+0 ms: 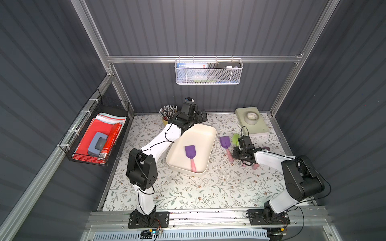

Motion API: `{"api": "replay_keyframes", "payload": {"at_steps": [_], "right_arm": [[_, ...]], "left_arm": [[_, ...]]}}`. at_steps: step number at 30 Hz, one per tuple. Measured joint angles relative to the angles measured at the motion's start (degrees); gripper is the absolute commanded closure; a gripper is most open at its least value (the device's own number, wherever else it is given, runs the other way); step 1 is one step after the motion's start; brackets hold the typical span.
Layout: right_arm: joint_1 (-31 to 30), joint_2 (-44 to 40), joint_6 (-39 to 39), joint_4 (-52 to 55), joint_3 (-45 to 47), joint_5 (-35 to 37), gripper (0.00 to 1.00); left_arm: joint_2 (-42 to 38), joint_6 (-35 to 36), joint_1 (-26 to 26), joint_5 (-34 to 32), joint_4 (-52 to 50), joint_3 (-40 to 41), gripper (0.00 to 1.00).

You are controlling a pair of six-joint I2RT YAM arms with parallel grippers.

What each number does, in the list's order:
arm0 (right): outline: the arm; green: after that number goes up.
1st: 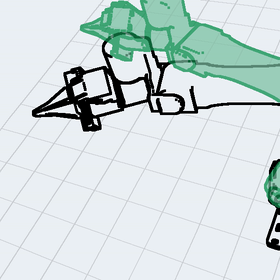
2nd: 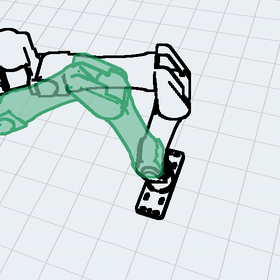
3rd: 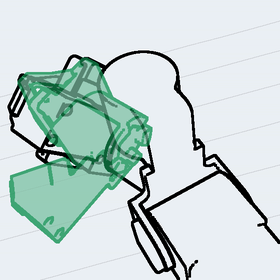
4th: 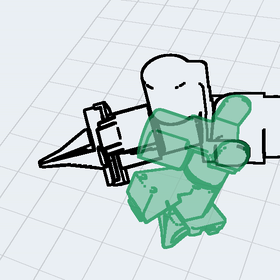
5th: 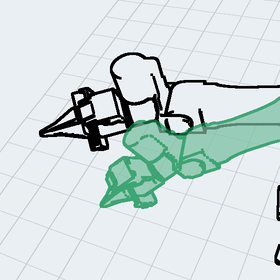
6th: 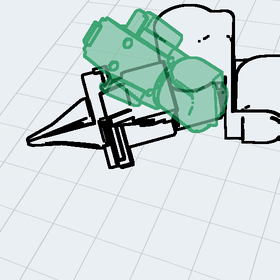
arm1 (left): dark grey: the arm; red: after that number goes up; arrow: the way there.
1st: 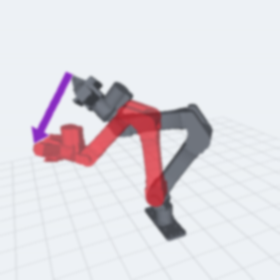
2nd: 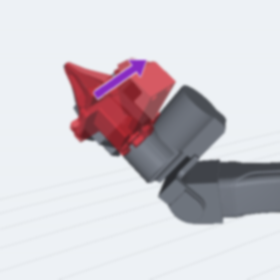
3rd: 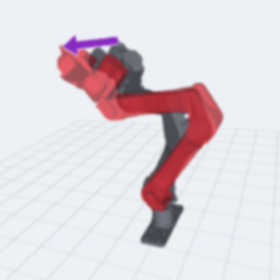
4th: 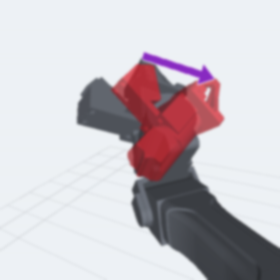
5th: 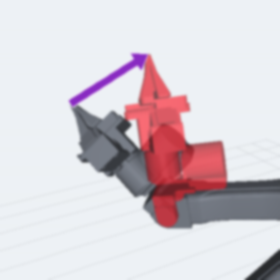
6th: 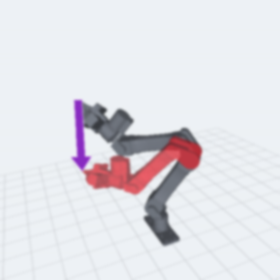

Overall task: Take the shovel out of the storage box
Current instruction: Place the shovel at the center of the board.

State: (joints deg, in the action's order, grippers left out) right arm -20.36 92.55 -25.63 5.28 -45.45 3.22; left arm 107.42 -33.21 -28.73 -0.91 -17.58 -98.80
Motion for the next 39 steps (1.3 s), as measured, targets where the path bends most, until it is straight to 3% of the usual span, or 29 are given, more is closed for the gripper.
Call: {"api": "replay_keyframes", "payload": {"at_steps": [4, 9, 16, 24, 33, 39], "right_arm": [[0.0, 0.4, 0.5, 0.2, -0.8, 0.7, 0.98], [0.0, 0.8, 0.7, 0.3, -0.2, 0.9, 0.62], [0.0, -4.2, 0.4, 1.2, 2.1, 1.2, 0.47], [-0.8, -16.1, 0.3, 3.5, 0.4, 1.1, 0.43], [-1.9, -23.8, 0.2, 3.8, -2.2, 0.9, 0.42], [-1.9, -24.1, 0.2, 4.2, -1.9, 0.8, 0.42]], "left_arm": [[0.0, 0.0, 0.0, 0.0, 0.0, 0.7, 0.01], [0.1, 0.2, 0.0, -0.3, -0.2, 1.1, 0.01], [0.1, 1.7, 0.0, -2.5, -1.0, 2.9, 0.01], [0.0, 2.5, 0.0, -10.6, -5.4, 11.0, 0.12], [-4.7, -1.4, 0.0, -2.5, -2.7, 29.4, 0.19], [-6.3, -2.6, -0.1, 0.4, -0.6, 33.6, 0.22]]}}
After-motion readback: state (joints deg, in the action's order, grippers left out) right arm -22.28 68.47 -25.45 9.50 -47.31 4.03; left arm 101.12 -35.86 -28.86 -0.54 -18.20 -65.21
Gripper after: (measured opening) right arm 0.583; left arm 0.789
